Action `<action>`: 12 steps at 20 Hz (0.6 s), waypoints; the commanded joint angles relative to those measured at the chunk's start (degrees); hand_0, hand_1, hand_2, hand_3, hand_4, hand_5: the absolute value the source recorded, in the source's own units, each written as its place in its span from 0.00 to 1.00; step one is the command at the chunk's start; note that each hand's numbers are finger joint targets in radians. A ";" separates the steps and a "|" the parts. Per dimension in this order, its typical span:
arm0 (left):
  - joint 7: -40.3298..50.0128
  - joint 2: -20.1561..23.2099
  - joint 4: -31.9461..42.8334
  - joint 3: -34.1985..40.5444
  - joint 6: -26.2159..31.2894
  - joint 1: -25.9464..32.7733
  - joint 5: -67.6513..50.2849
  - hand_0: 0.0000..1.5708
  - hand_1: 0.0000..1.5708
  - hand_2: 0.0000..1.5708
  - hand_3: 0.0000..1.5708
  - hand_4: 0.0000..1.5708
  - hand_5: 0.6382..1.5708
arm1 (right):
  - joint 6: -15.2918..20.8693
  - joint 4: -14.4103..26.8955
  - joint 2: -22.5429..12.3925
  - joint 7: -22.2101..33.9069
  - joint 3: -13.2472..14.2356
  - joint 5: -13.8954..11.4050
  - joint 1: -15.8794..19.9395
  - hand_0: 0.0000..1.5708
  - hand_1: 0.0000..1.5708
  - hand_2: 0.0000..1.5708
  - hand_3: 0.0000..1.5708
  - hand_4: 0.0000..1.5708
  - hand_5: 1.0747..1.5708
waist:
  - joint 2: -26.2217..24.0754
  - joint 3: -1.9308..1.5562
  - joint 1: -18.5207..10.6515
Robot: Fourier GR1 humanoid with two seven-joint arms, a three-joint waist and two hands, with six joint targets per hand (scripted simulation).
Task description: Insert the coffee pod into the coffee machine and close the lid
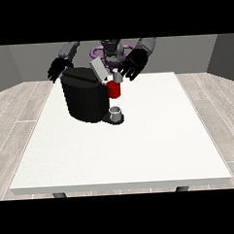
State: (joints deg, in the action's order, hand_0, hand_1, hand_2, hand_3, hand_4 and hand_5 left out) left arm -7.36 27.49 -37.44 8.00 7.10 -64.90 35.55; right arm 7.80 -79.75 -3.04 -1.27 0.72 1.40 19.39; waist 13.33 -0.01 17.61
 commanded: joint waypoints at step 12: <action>-1.66 -1.45 2.22 -0.21 -0.64 -0.53 1.19 0.80 0.80 0.82 0.77 0.32 1.00 | 3.16 -2.38 2.91 0.29 -2.17 -1.05 -2.32 0.00 0.00 0.00 0.00 0.32 1.00 | 1.57 0.03 0.59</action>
State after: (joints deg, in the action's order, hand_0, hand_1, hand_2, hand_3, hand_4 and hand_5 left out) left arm -6.51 24.95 -36.53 7.08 7.45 -66.22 36.62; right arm 9.33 -79.25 -2.10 -2.34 1.22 1.15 18.38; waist 14.01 -0.02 17.06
